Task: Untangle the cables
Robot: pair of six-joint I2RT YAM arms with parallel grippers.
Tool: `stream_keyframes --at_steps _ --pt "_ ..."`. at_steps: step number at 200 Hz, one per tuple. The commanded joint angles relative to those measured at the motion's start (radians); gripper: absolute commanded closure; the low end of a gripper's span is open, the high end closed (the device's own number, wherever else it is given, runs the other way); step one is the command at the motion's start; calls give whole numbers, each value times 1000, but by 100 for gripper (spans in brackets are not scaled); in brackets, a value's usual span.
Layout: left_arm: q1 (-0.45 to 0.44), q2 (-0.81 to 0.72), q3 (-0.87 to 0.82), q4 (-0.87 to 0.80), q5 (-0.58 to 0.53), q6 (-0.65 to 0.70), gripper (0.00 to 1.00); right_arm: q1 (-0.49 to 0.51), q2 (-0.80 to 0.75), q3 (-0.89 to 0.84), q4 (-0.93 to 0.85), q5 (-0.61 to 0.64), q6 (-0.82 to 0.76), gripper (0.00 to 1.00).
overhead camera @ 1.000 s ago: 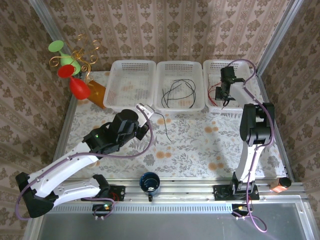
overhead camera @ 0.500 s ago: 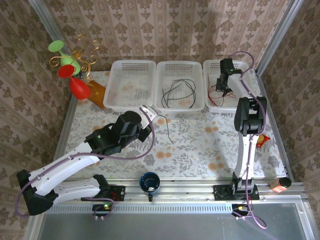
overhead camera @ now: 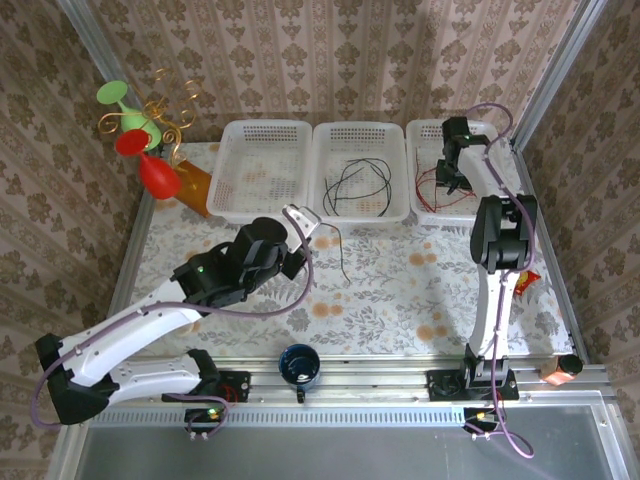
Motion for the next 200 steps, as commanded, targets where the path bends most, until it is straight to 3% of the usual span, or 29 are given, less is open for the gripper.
stream_keyframes --at_steps 1,40,81,126,200 --pt "-3 16 67 26 -20 -1 100 -5 -151 -35 -30 -27 22 45" --pt "20 60 133 113 -30 -2 100 0 -368 -218 17 -114 62 42" --pt "109 157 242 181 -20 -13 100 25 -634 -490 96 -147 96 40" --pt "248 308 365 242 117 -43 100 48 -938 -743 123 -183 137 36" --pt "349 636 563 293 252 -80 100 58 -1083 -770 45 -172 114 34"
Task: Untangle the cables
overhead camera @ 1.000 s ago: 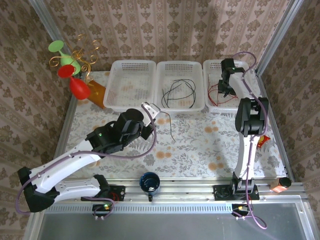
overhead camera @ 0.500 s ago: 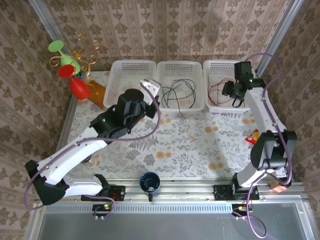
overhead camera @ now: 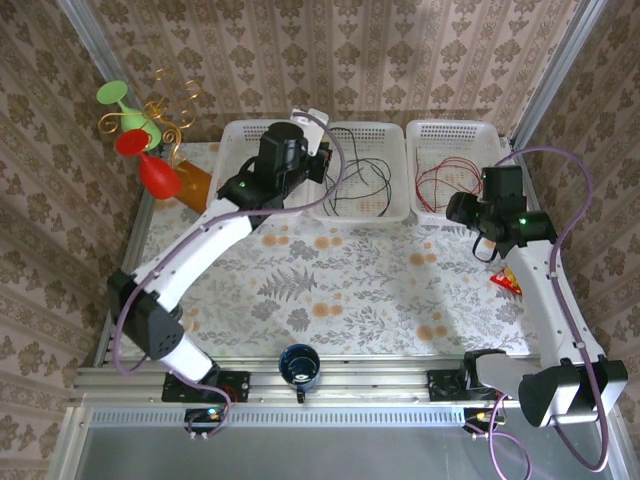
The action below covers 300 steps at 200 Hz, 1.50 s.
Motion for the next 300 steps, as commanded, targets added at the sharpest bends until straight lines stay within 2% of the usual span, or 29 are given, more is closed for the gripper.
stream_keyframes --at_steps 1,33,79,122,148,157,176,186,202,251,267,279,295,300 --pt "26 85 67 28 77 -45 100 4 -15 17 -47 -7 -5 34" --pt "51 273 164 -12 114 -88 100 4 -15 37 -56 -22 1 34" --pt "71 590 470 -270 112 -84 100 4 -43 29 -75 -32 1 34" --pt "74 778 635 -375 120 -85 100 8 -80 -4 -80 -82 40 35" --pt "86 839 698 -409 165 -111 100 11 -95 -20 -86 -84 40 35" --pt "89 842 704 -408 184 -116 84 12 -95 -23 -89 -84 37 35" --pt "93 818 704 -409 183 -105 41 12 -96 -30 -86 -84 31 35" --pt "93 796 693 -403 174 -97 28 11 -94 -34 -82 -84 30 35" --pt "98 758 676 -388 167 -95 20 11 -88 -31 -78 -90 33 35" --pt "92 637 650 -373 135 -51 8 11 -102 -47 -56 -82 35 31" --pt "93 581 618 -368 126 -38 5 12 -108 -61 -39 -72 37 25" --pt "92 523 566 -348 152 -24 0 12 -110 -76 -22 -63 37 15" --pt "91 400 407 -250 181 -29 0 11 -113 -102 21 -47 40 1" --pt "91 358 345 -200 192 -31 0 12 -113 -112 40 -49 41 0"
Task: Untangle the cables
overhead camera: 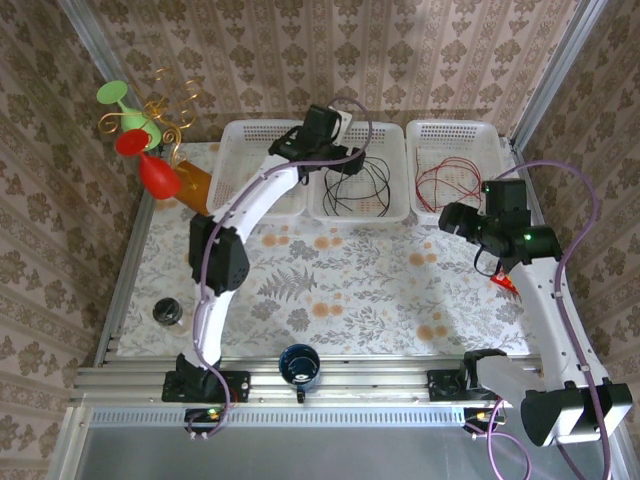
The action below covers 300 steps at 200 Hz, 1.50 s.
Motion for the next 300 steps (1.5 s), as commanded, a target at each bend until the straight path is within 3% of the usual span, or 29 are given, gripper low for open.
stream_keyframes --at_steps 1,38,70,118,165,181,203,256,300 --pt "1 -178 -193 135 41 22 0 5 -19 -39 79 23 1 0" --pt "26 -539 -751 509 57 -25 0 9 -48 -156 289 7 29 0" --pt "91 -765 -1097 623 21 -38 0 22 -107 -385 615 -7 -94 0" --pt "248 -1046 -1441 696 -87 17 0 37 -89 -645 1021 216 -233 0" --pt "429 -1208 -1718 924 -88 111 0 24 89 -771 1399 269 -300 0" --pt "453 -1208 -1793 1039 -91 205 0 24 181 -789 1523 269 -317 0" --pt "484 -1150 -1839 1142 -108 217 0 17 274 -779 1622 249 -328 0" --pt "527 -787 -1883 1574 -102 224 0 14 482 -809 1871 186 -344 0" --pt "534 -601 -1888 1742 -82 223 0 14 480 -716 1687 168 -350 0"
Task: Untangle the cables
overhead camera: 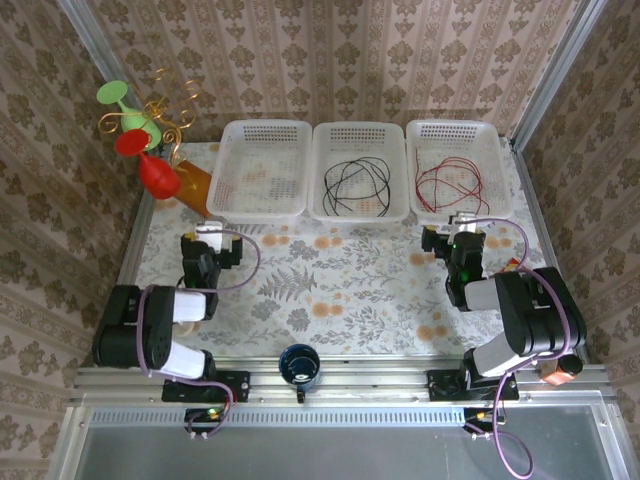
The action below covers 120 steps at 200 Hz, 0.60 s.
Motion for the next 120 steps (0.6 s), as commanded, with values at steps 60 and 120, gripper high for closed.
stream_keyframes --at_steps 60,120 --pt "22 92 99 15 -50 -11 0 -4 6 61 -36 -10 -19 0" --pt "31 89 112 -12 -67 -28 0 -3 8 61 -37 -11 -21 0"
